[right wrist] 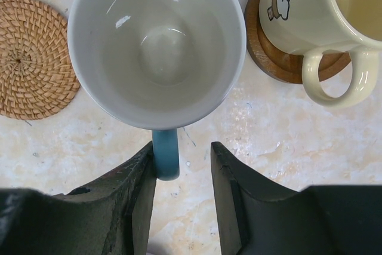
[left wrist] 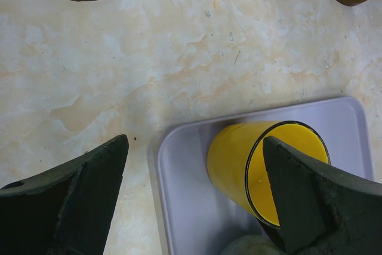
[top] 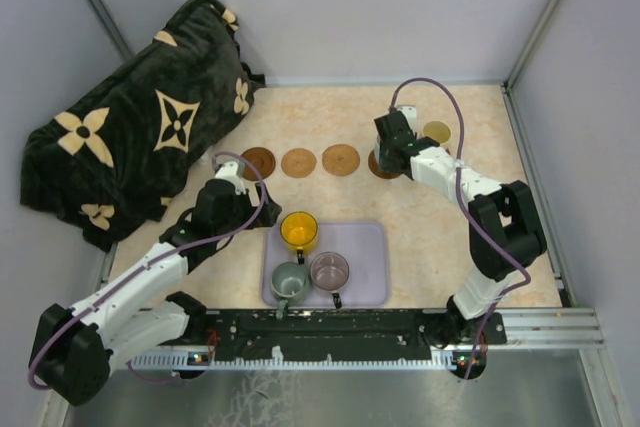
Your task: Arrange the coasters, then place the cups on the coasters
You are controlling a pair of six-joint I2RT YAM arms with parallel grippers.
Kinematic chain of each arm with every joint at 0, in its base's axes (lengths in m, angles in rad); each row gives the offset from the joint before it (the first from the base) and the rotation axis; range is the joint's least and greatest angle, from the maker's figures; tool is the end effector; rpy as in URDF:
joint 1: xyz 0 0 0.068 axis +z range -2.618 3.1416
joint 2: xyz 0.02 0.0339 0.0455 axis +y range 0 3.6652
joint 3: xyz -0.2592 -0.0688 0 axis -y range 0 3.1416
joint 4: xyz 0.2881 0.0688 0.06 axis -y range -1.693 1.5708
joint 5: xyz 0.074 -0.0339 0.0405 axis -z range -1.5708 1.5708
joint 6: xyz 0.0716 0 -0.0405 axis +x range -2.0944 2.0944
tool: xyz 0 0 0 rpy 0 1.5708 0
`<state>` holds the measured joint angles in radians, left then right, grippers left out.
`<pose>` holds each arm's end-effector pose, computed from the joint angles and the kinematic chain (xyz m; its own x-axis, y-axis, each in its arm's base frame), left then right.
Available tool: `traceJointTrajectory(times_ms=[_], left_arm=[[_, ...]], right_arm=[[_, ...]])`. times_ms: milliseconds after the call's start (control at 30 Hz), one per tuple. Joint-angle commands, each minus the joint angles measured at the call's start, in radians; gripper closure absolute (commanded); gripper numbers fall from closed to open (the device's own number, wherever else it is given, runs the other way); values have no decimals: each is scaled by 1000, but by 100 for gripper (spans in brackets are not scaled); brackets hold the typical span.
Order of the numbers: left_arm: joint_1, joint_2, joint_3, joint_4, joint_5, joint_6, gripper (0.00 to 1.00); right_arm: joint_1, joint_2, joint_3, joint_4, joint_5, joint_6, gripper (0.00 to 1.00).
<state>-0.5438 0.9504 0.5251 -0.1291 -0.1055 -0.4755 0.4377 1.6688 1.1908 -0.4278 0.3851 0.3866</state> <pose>0.2435 -0.1384 0.1837 -0.6010 -0.1686 -0.7813 0.1831 0.9225 -0.3399 0.3876 0.1517 0.1818 -0.7291 0.0446 -0.6830 0.0994 0.9942 -0.0411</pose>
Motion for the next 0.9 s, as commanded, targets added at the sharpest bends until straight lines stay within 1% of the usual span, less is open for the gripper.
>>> traceJointTrajectory(times_ms=[0,367,500,533,600,667,700,867], left_arm=[[-7,-21,0,-8,-10,-11,0],[-7,-26,-3,-13,-13,-12,0],[-7,-32,7,-27,-29,-2,0],[-6,-33,12,-31,-37,2,0],[-7,-41,24,-40,-49,14,0],[-7,-49,33,-45,-60,26,0],[-7,-52,37,-49,-65,31,0],[-7,-68,54,-78,-67,37,0]], right_arm=[[0,-52,-1,13,26,1,59],[1,-69,-11,23,0,1,59],[1,-95,-13,35,-27,-4,56],[1,-104,-14,38,-33,-3,52],[1,-126,-18,46,-47,-2,38],[1,-149,-27,55,-59,-3,29],[2,-160,-30,56,-63,0,26],[16,-224,-40,40,-63,8,19]])
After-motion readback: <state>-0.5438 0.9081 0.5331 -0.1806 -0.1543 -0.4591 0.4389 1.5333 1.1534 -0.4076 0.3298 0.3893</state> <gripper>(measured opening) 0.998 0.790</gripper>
